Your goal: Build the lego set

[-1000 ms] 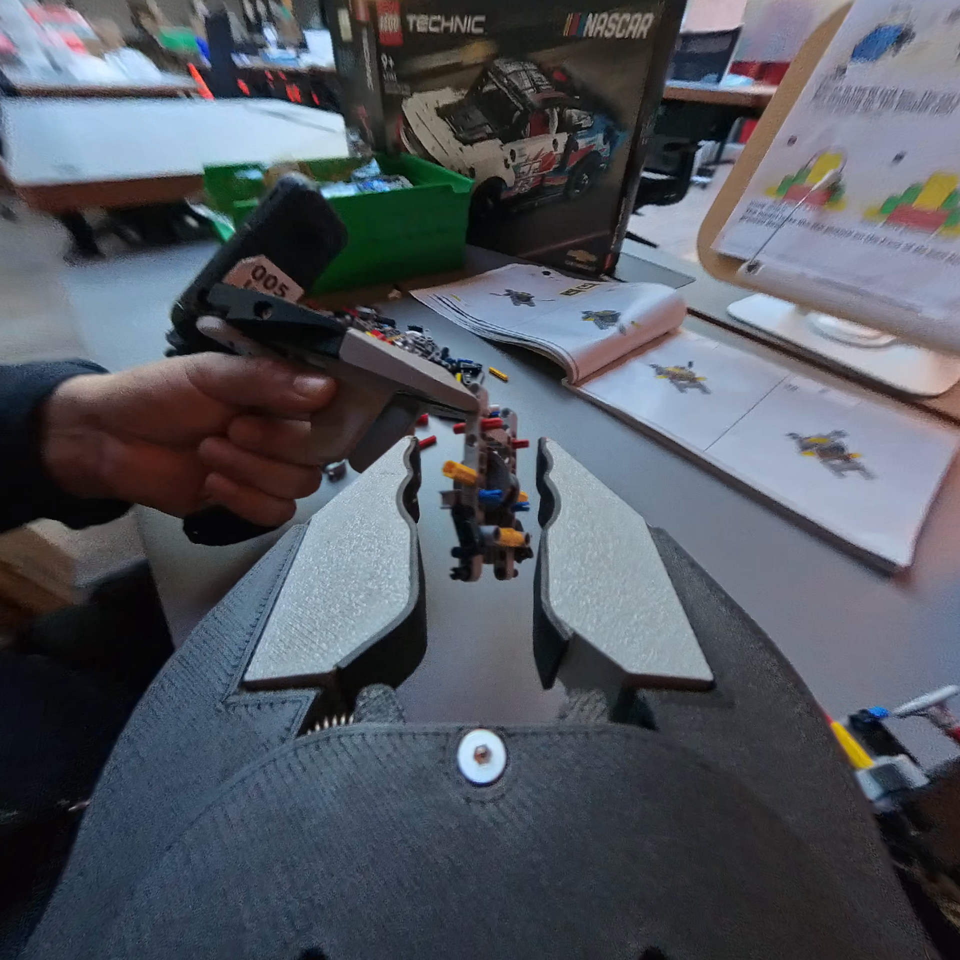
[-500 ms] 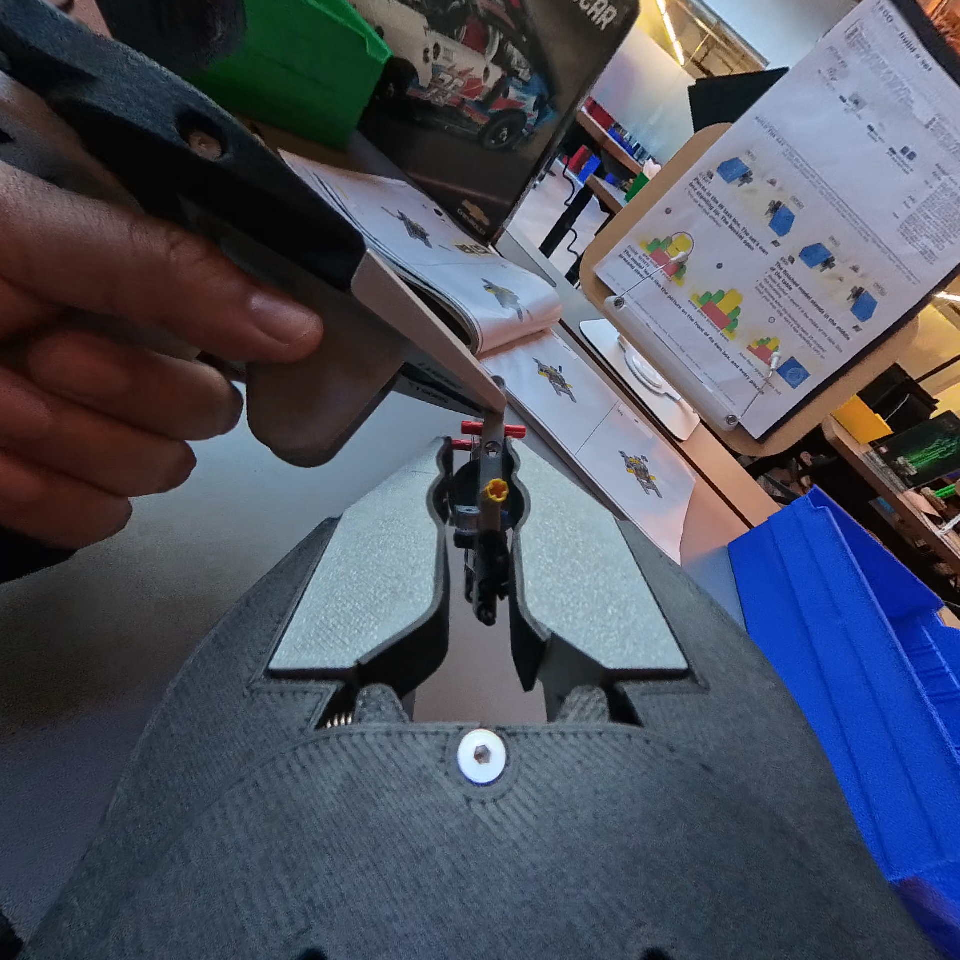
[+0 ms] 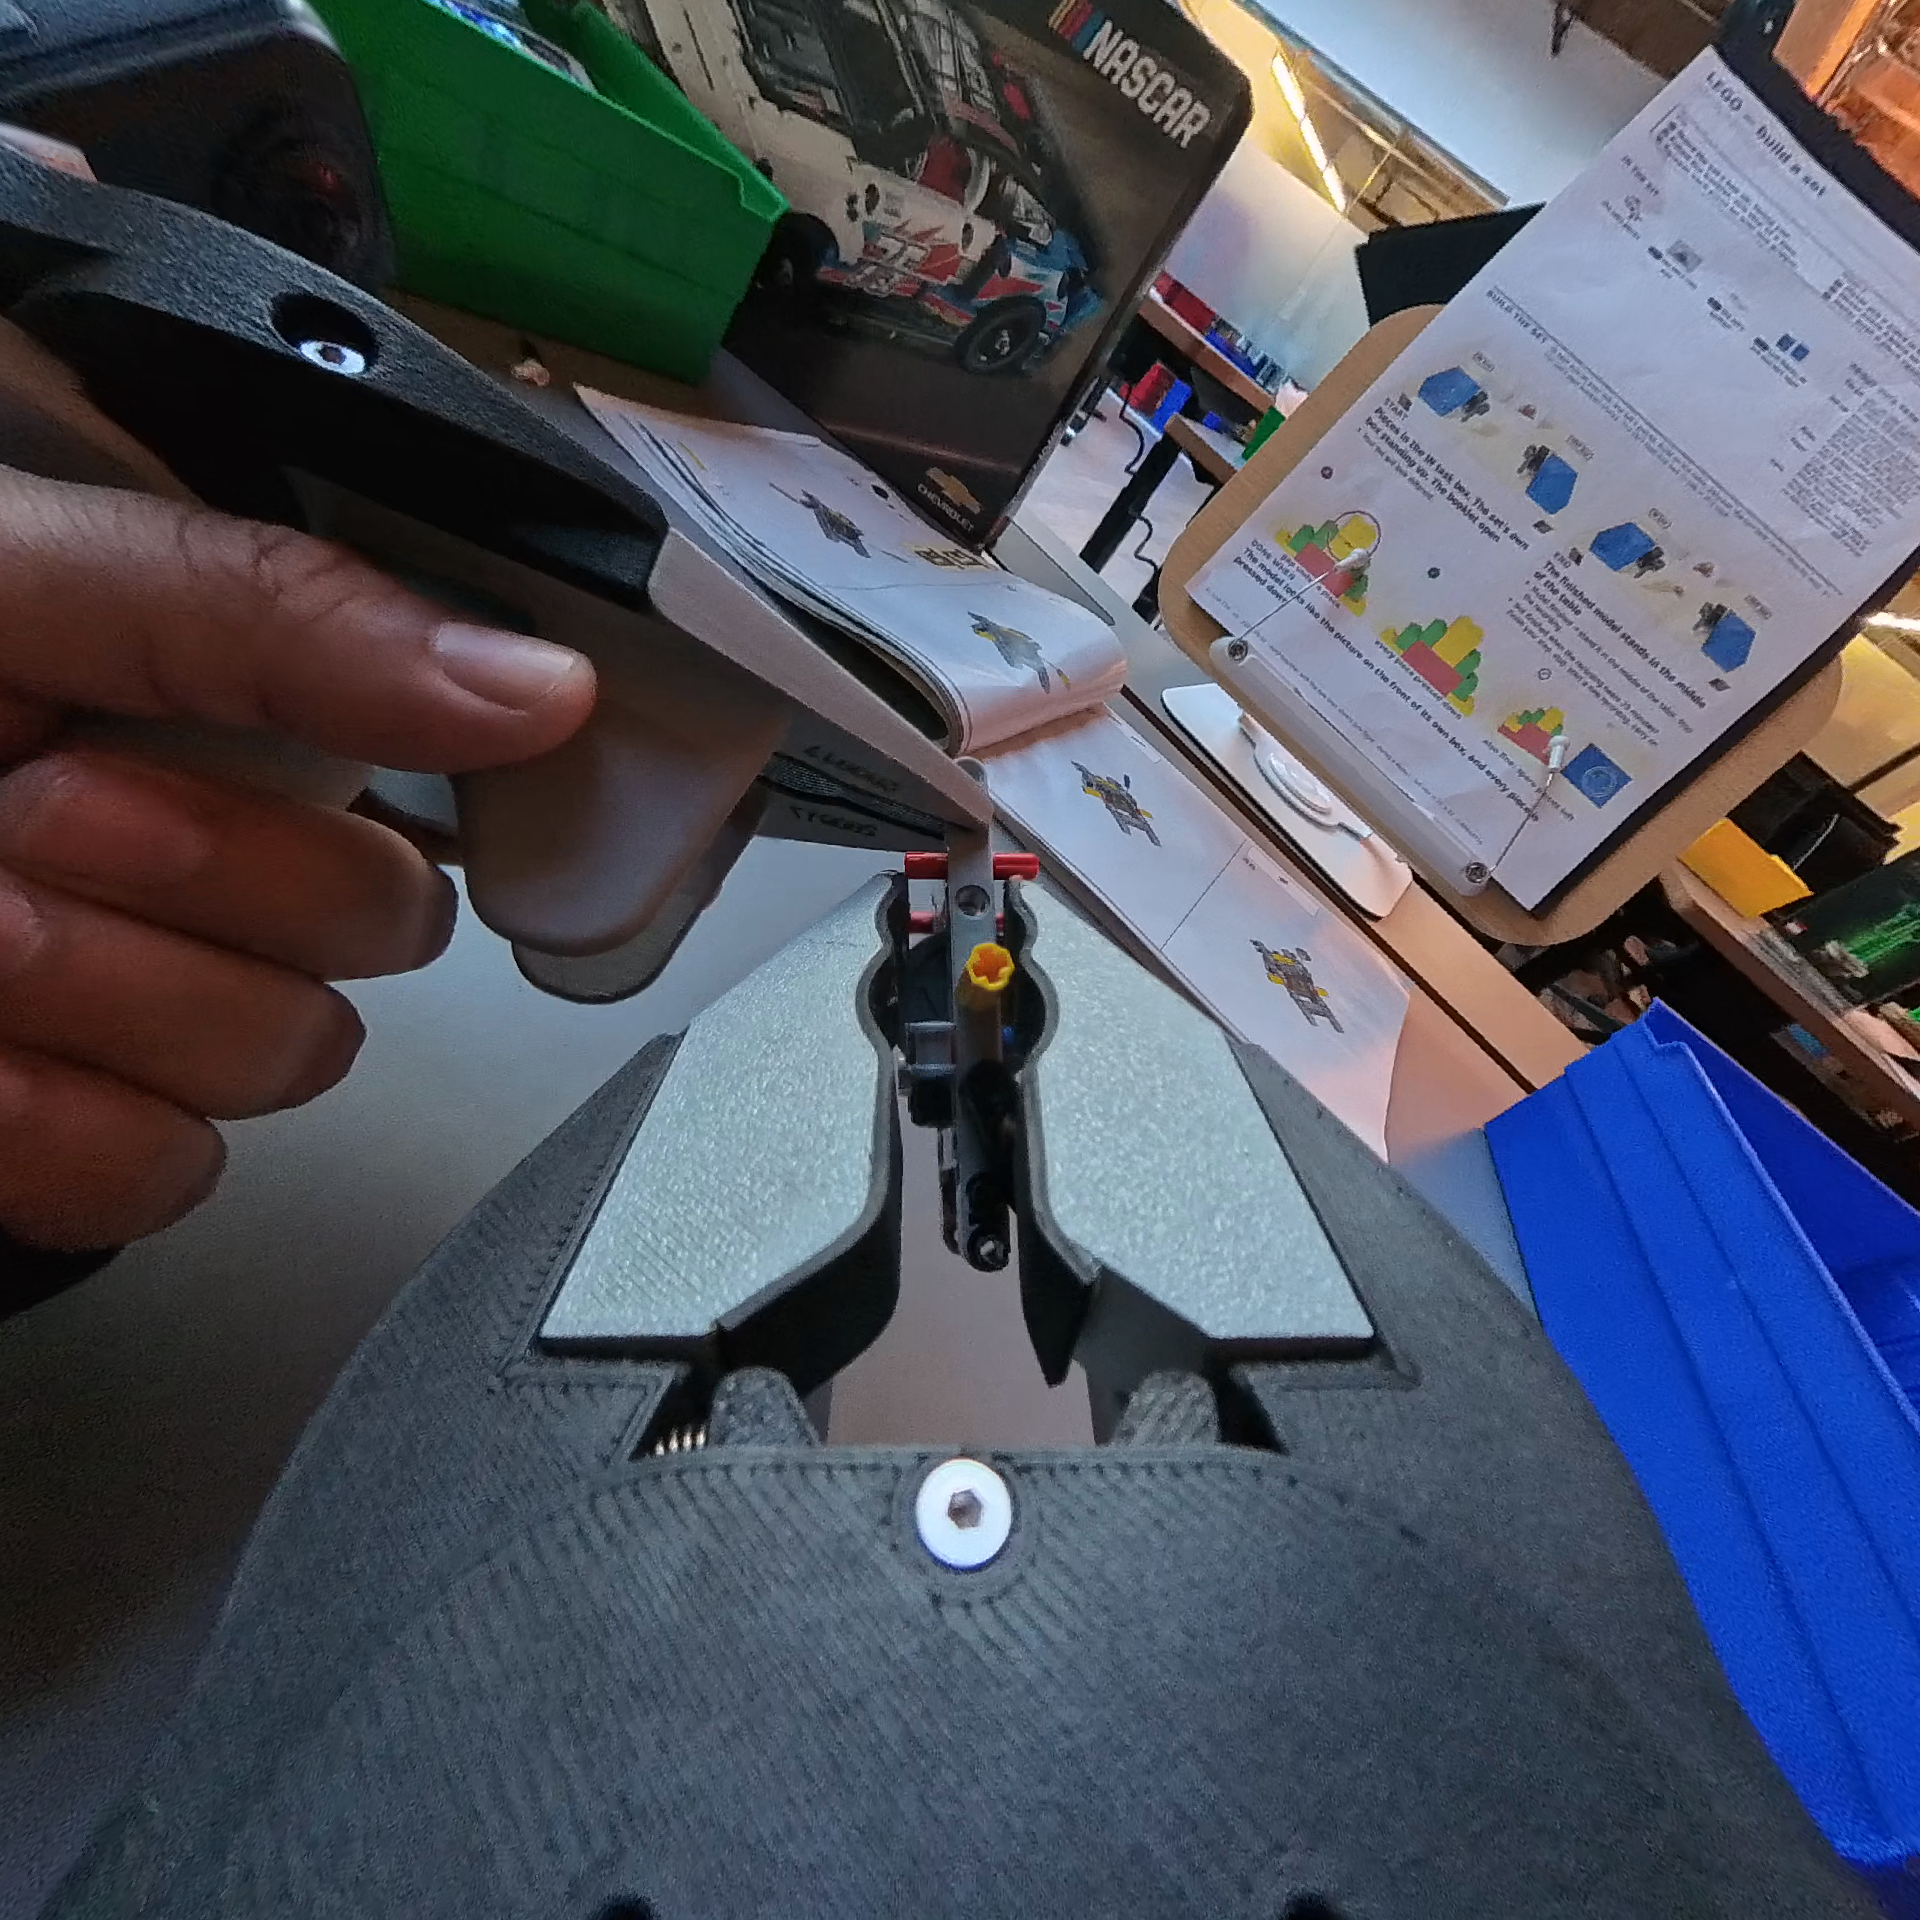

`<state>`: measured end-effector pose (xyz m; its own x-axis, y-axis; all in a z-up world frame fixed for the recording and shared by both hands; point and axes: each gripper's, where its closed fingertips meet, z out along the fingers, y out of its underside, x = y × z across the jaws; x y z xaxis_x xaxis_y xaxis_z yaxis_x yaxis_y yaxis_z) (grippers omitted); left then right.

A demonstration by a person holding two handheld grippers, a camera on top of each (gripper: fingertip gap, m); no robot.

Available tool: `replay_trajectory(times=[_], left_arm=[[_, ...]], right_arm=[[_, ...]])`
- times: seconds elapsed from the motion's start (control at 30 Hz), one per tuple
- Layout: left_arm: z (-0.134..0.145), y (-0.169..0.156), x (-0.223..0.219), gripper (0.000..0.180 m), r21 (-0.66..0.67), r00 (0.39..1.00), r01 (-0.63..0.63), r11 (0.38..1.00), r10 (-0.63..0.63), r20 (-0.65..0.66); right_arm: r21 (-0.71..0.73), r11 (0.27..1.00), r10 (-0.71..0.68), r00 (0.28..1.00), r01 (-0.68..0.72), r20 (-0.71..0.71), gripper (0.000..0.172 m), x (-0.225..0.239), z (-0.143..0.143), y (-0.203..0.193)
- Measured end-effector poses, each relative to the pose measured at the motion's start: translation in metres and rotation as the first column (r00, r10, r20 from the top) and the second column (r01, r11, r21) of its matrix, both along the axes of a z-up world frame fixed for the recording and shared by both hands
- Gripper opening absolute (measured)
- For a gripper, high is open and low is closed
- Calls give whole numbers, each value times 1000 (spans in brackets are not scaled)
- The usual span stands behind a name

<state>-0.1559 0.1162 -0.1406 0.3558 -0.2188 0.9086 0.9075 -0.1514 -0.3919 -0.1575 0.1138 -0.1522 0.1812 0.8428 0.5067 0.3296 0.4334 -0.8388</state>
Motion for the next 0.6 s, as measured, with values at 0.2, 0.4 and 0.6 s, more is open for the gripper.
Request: replay_trajectory(times=[0.2,0.4,0.6], left_arm=[[0,-2,0,5,24,999,-21,999,20,42],[4,-4,3,5,64,998,57,996,-57,7],[-2,2,7,11,1,965,180,984,-176,-194]], right_arm=[[22,1000,7,1000,-6,-17,15,0,0,-1],[104,994,23,1000,-21,-21,5,3,3,-2],[75,994,78,996,-80,38,5,4,-5,4]])
